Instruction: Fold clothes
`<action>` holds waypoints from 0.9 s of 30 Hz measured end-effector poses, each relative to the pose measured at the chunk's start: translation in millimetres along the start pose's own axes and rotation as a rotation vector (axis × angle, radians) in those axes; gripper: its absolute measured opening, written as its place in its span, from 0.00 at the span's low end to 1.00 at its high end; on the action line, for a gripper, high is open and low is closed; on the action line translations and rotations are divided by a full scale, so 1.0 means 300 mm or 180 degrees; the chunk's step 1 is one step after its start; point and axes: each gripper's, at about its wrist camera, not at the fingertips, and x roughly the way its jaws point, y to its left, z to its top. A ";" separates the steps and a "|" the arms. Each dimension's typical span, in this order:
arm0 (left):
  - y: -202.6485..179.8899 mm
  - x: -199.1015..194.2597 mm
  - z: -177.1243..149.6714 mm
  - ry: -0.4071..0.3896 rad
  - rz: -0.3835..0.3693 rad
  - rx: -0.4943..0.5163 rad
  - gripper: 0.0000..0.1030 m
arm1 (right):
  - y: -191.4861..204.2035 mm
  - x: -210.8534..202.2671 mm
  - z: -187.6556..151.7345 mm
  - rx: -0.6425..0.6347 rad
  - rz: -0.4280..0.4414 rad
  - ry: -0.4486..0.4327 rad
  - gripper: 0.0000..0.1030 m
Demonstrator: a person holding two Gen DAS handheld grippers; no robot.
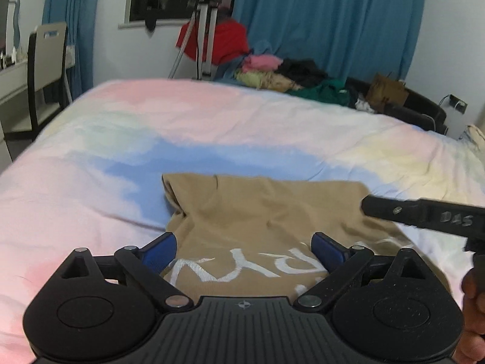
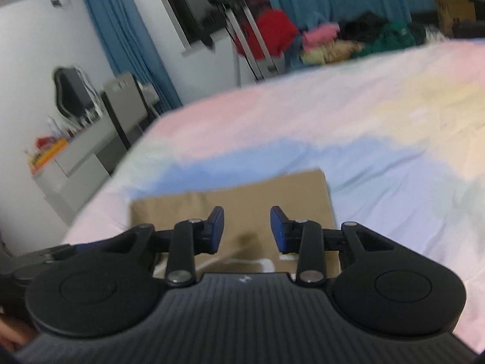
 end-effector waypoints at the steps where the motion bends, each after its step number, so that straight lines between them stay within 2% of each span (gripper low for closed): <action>1: 0.007 0.017 -0.001 0.0042 0.0021 -0.0015 0.96 | -0.010 0.031 -0.004 -0.0005 -0.0049 0.0073 0.36; 5: 0.030 0.066 -0.007 0.0124 0.0046 -0.0048 0.96 | -0.026 0.102 -0.036 -0.0106 -0.0143 0.0144 0.34; 9: 0.020 0.059 -0.007 0.0085 0.0099 0.0027 0.94 | -0.009 0.068 -0.052 -0.0171 -0.0178 0.0092 0.34; 13: 0.003 -0.002 -0.011 -0.0016 0.0152 0.0121 0.92 | 0.027 -0.030 -0.069 -0.0167 -0.0126 0.0025 0.36; 21: 0.009 -0.198 -0.066 -0.0142 0.0025 0.0013 0.92 | 0.103 -0.236 -0.144 -0.0246 -0.0137 -0.0024 0.37; 27: 0.005 -0.171 -0.118 0.0099 0.0063 -0.0045 0.94 | 0.100 -0.184 -0.213 -0.0329 -0.0261 0.0164 0.34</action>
